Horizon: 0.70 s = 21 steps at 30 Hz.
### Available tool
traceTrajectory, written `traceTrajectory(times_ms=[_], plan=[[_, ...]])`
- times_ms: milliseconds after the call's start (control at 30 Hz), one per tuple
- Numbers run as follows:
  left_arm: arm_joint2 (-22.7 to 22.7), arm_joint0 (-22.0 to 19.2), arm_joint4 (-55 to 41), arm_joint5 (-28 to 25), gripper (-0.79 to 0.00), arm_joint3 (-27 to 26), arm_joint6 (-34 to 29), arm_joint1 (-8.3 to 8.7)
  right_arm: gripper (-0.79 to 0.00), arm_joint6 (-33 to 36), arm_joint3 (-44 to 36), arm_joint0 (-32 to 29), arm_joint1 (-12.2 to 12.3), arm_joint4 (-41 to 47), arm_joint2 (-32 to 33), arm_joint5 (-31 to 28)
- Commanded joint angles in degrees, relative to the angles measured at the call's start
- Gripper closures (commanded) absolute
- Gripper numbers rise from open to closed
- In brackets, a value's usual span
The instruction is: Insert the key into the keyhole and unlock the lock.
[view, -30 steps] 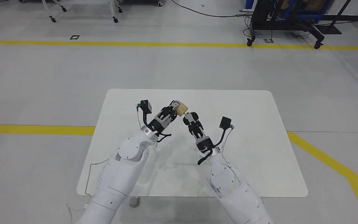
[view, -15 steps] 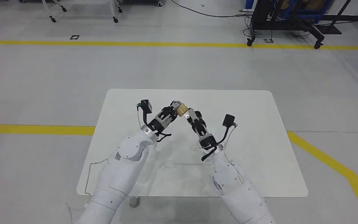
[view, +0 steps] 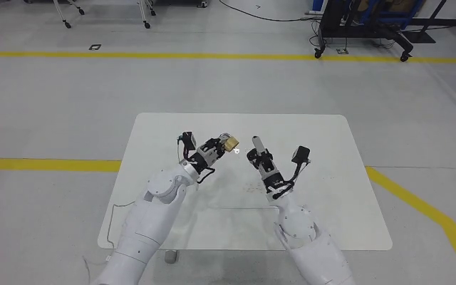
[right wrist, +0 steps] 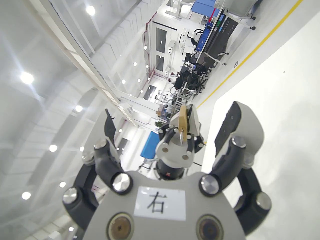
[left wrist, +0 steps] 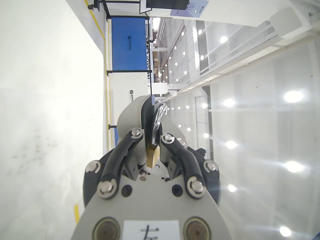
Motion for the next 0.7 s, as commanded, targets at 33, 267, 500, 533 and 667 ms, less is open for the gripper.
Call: traceTrajectory(times_ms=[33,267,500,533,667], plan=[[-0.45,-0.62,-5.06,2.61,0.000,1.64,-1.60,-0.21,-0.139,6.77,-3.82,-3.14,0.64,8.59,3.31,4.22],[-0.19,-2.63,-9.18,6.99,0.000,5.12,-4.39,-0.45,0.000,15.78,-7.29,-5.87,1.26,17.79,6.24,1.47],[0.18,-3.01,-13.15,8.73,0.000,6.46,-6.92,-0.76,0.000,15.38,-2.37,-2.49,1.34,0.42,1.28,-2.40],[0.09,-3.05,-14.21,9.12,0.000,6.74,-7.32,-0.82,0.000,14.18,-1.45,-2.03,1.21,-0.51,0.53,-3.00],[0.31,-3.52,-14.18,9.21,0.000,7.36,-8.21,-0.83,0.000,12.19,0.99,-0.45,0.87,0.25,-0.86,-5.68]])
